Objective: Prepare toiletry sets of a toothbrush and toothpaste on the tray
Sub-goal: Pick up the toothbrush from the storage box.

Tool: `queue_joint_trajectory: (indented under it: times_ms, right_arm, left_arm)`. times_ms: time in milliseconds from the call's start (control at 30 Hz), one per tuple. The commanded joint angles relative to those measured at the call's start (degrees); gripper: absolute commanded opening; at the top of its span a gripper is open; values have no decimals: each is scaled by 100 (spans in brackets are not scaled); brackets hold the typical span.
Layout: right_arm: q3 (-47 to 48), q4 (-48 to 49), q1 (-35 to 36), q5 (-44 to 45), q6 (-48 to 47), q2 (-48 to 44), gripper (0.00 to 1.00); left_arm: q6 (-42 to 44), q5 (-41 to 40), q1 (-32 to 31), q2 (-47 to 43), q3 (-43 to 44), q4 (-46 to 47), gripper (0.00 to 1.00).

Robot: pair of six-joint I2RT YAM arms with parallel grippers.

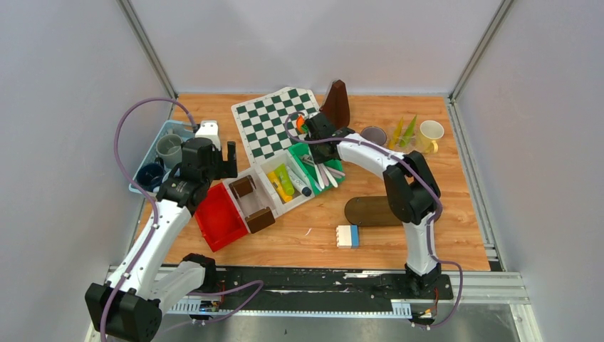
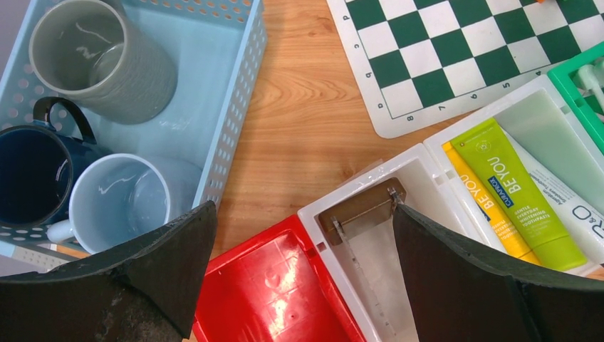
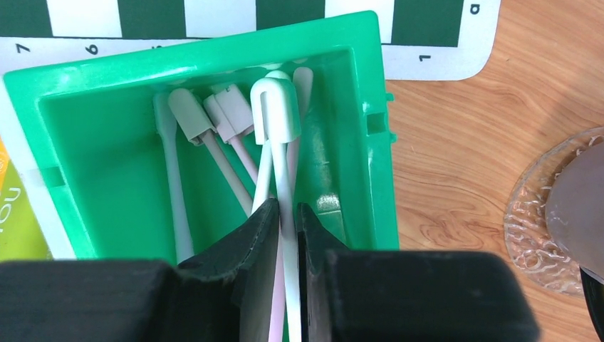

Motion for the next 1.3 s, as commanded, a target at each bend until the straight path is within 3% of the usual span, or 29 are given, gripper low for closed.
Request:
queue_joint_trajectory:
  times_ms: [0,67,233,533,900,1267]
  right_arm:
    - [85,32,28,96,7,142,17]
    - [94,27,27,99,-3,154,16]
    - [64,34,32,104,-10,73,1]
    - [-29,32,29,59,-47,-541,0]
    - [-259,230,29,-249,97,-1322,0]
    - [-1365,1406,27,-622,918,-2938,0]
  left_arm:
    - [55,65,42,8,-14,165,100]
    - [55,67,42,10,-14,161,100]
    - [55,81,44,7,-14,160,100]
    - [72,259,43,-68,-14,187,100]
    - [-386,1390,-94,-132,346,321,100]
    - [-1189,1561,-1730,-5,521,1074,100]
